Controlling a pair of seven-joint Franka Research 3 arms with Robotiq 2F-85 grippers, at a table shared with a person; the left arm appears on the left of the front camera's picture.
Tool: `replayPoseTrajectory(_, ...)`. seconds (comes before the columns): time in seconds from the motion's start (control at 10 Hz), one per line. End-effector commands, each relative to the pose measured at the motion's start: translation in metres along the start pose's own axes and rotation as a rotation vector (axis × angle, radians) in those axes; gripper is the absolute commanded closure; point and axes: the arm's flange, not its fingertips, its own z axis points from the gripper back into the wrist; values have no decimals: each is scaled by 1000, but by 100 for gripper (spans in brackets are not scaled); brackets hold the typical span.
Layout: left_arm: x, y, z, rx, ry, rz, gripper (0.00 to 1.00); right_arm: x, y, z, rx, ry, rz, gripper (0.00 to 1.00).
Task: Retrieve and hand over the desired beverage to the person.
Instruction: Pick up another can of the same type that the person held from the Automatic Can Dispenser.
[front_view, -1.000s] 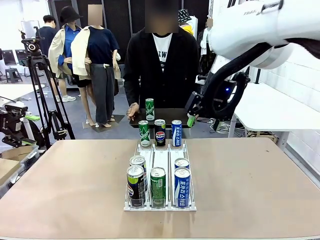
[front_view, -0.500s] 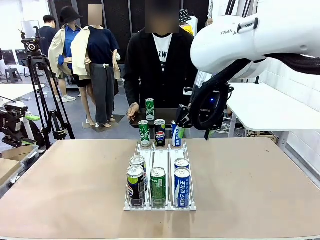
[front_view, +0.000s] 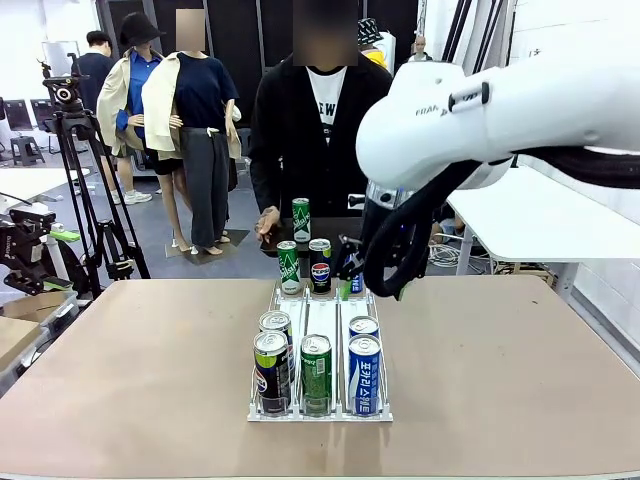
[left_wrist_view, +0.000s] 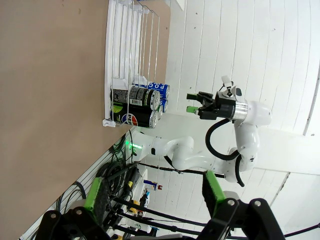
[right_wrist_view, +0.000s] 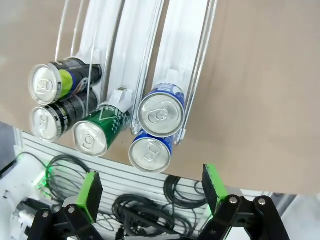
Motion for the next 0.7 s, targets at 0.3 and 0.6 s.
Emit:
replayPoseTrajectory(0.3, -2, 0, -1, 7, -14, 0, 0, -16, 18, -42, -96, -14, -12, 0)
replayPoseTrajectory(0.6, -2, 0, -1, 7, -14, 0, 0, -12, 18, -52, -107, 0, -21, 0)
